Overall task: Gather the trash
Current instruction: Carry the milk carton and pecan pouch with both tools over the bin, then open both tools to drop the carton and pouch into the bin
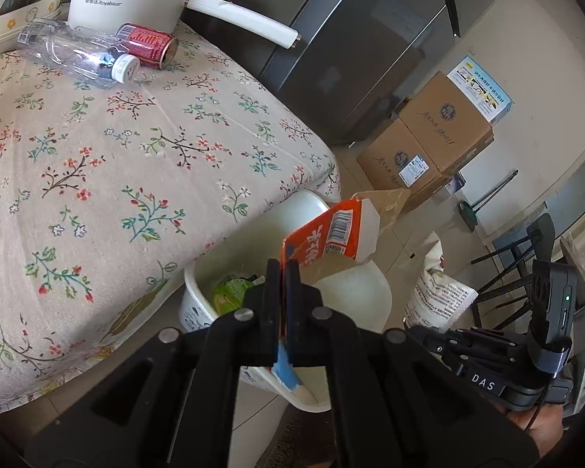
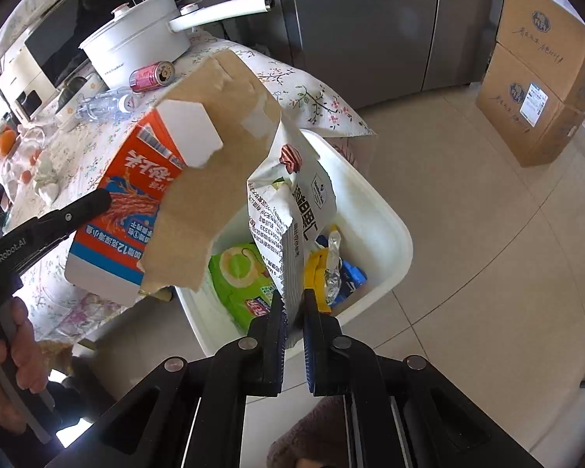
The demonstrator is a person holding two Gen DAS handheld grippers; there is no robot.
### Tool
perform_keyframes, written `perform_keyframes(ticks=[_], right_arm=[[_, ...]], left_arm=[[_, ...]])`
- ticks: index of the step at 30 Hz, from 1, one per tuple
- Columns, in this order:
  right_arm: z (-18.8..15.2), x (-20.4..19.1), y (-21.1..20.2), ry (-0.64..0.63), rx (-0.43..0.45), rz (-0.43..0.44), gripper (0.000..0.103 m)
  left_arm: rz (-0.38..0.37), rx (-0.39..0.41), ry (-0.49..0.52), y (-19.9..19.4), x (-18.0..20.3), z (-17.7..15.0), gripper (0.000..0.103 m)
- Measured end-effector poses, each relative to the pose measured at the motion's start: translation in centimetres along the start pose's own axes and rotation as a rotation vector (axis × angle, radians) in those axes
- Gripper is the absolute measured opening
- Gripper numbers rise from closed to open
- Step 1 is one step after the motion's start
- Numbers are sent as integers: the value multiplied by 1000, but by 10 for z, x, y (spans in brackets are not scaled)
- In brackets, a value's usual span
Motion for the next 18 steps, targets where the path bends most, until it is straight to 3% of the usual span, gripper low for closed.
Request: perform_keyframes(ticks=[3,5,7,13,18], right_arm=[[1,4,5,13,-13,-3,9],[1,6,8,22,-23,1,9],[2,6,10,28,-28,6,9],[7,1,13,38,-33,12,9],[17,-10,15,33,-35,25,13]], left_arm=[[69,-14,30,4,-8,0,13],[116,6,40,-2,-14,0,41],[168,32,47,-11,-20,0,55],[265,39,45,-34,-41,-6,75],[319,52,7,-56,-61,-8,81]])
Point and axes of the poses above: each gripper's, at about its wrist camera, not at the fingertips, and y roughly the way its jaws point, x to its right, z to its top, the point moved 8 cm from there along y, roughly the way its jaws point, and after that the axes turned 12 degrees about -x, right-handed, at the moved point
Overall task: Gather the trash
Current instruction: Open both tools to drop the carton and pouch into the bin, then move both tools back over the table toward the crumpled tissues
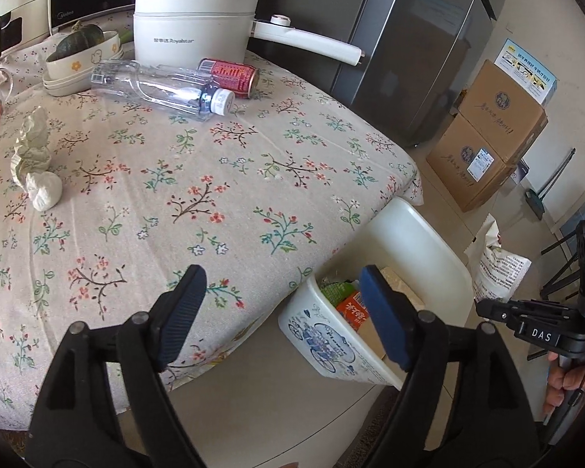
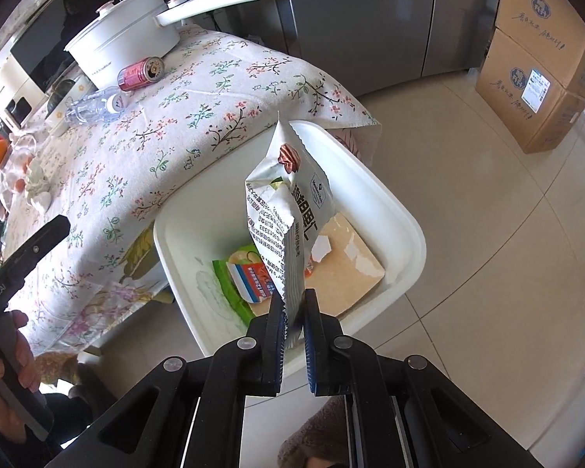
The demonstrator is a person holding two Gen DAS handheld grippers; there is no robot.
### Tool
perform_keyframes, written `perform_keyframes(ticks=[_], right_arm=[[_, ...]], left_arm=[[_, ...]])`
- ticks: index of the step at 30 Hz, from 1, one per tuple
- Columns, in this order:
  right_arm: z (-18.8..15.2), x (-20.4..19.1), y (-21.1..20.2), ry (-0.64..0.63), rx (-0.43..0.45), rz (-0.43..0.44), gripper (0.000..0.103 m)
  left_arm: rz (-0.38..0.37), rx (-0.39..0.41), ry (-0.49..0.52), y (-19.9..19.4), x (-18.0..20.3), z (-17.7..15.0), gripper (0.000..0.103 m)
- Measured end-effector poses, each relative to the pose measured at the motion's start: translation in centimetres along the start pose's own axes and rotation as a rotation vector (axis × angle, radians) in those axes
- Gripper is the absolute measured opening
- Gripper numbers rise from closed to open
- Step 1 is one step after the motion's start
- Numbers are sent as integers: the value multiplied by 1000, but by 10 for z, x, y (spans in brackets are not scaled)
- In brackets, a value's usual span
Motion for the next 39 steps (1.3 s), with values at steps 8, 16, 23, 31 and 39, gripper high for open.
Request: perform_keyframes(ticks=[8,16,23,31,39], right_arm=[[11,-18,-6,31,21,32,60],[21,-55,-18,-24,51,26,66],[29,-91,-26,-68,70,37,71],[42,-144,-35,-139,94,41,75],[52,-206,-44,-242,116,63,79]], left_arm=[[50,13,-76,-24,-44,-1,86],[79,14,-129,-38,-80,-8,87],[146,35,-139,-55,-106,-12,93],[224,58,-155,-78,-142,-15,99],[340,61,-131,-98,-181,-17,100]])
Point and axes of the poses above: each gripper's, at about its wrist camera, not at the fingertips, and y roughly the way its jaws point, x to its right, z to its top, the point moved 8 cm from there along y, roughly the way its jaws point, and after that the axes turned 12 degrees about -x, right-handed, at the moved point
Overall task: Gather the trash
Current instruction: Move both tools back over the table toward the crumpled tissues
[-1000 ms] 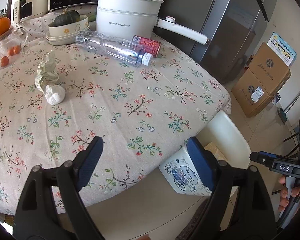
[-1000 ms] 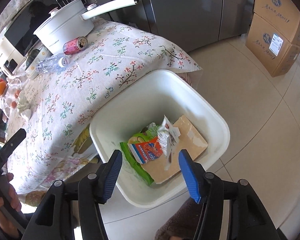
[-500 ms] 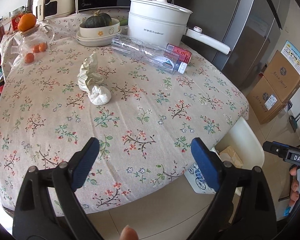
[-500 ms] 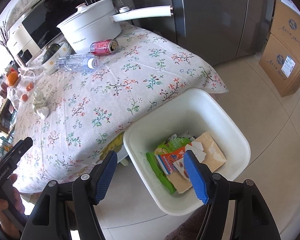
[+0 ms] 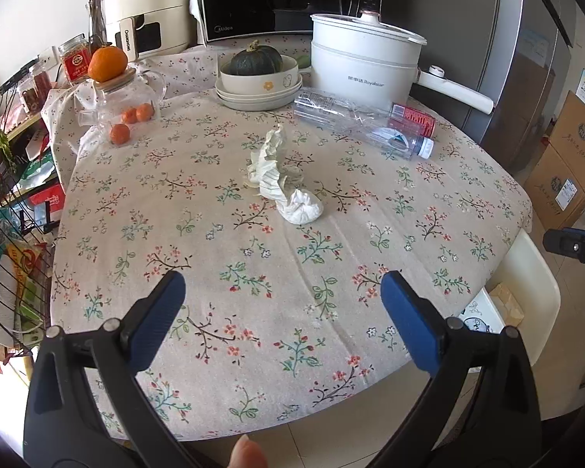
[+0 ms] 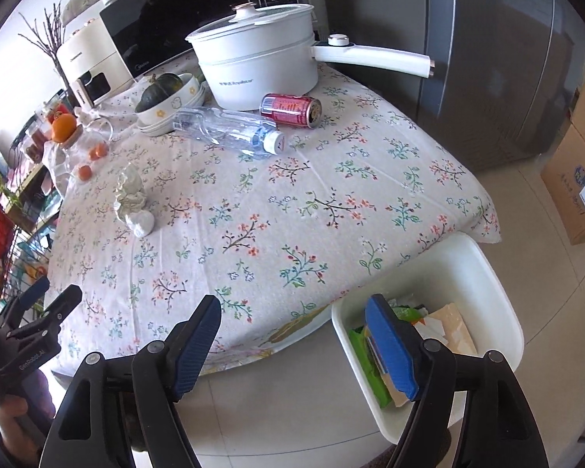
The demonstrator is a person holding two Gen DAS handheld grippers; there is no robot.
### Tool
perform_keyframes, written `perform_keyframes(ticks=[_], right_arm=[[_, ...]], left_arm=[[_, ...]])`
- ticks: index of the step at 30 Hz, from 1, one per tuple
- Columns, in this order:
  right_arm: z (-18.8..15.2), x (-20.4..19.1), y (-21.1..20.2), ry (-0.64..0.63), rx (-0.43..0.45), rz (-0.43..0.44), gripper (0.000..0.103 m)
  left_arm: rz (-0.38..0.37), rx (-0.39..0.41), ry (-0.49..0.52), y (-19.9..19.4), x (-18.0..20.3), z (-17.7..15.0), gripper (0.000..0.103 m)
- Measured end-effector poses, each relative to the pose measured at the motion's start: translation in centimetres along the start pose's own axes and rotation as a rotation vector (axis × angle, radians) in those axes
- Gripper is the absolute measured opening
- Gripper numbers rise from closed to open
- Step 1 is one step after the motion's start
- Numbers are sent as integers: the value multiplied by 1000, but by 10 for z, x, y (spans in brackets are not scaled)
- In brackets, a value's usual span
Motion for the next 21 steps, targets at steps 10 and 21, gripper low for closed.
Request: perform_keyframes(ticks=[10,21], right_arm=[[30,-43,6,-52,13,23,81],[69,-42,21,6,21,21,83]], left_arm=[[59,-50,51,6,-39,17,100],[-158,-68,-17,48,-30,58,100]])
Point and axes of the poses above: each gripper's, at about its wrist camera, not at the fingertips, and y roughly the way its jaws point, x to its right, z to its top, the point moved 8 cm from there along y, roughly the way its jaws point, and after that the axes turned 12 degrees about -x, right-handed, at the moved point
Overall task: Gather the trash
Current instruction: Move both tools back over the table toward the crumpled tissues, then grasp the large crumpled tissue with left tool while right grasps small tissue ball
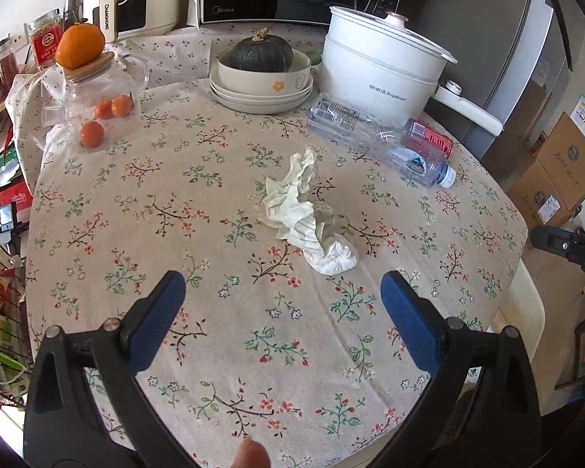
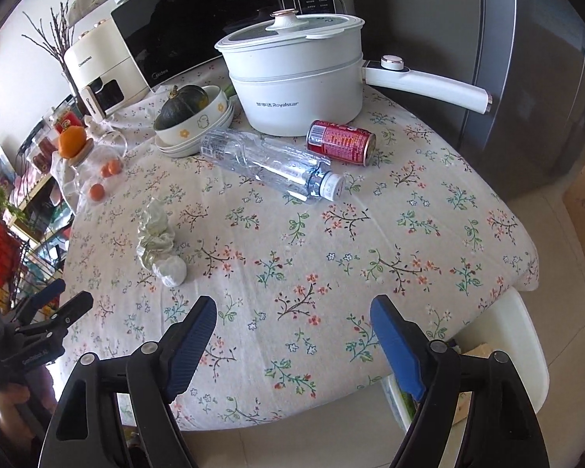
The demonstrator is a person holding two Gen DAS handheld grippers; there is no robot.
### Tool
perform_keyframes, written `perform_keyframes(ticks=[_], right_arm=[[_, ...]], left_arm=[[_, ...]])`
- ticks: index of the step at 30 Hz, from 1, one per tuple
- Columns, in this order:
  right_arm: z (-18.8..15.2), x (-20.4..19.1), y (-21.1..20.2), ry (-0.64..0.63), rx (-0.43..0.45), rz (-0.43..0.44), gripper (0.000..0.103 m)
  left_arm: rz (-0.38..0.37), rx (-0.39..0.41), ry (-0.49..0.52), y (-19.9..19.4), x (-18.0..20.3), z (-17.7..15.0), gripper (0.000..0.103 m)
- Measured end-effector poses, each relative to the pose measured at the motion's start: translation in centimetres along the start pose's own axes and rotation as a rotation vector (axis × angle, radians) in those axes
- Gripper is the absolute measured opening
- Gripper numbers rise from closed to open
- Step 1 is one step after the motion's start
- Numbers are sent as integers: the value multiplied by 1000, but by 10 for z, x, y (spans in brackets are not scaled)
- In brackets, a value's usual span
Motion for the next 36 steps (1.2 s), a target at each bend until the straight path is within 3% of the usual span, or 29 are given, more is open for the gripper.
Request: perform_keyframes(ticks=[5,11,12,14,17,19,25,36], right_arm=[[16,9,6,38,10,-10,83],[21,20,16,103,-12,25,83],[21,20,17,106,-15,29,83],[20,19,19,98,-20,23,83],[16,13,22,70,-26,6,83],[12,6,25,44,-35,3,83],[3,-27,36,-28,-51,3,83],[0,-111,82,-127,-82,61,83]], left_arm=[[-76,-28,-91,34,15,19,82],[-43,-3,-147,54,12,46,72],[-42,-5,-155,59,10,47,66],[-37,-37,-162,71,7,46,29],[-41,-16,-161,69,7,44,24],[-39,4,-143,58,10,45,13],[-32,43,-125,21,2,36,12],[21,10,-148,-28,-52,-20,11]])
Point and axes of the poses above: each gripper's, at about its wrist camera, not at the fingertips, and y roughly the way its jaws point, x to its right, z to its top, the point moved 8 cm from there along y, roughly the way its jaws point, and after that the axes turned 12 degrees about -x, right-handed, at the moved point
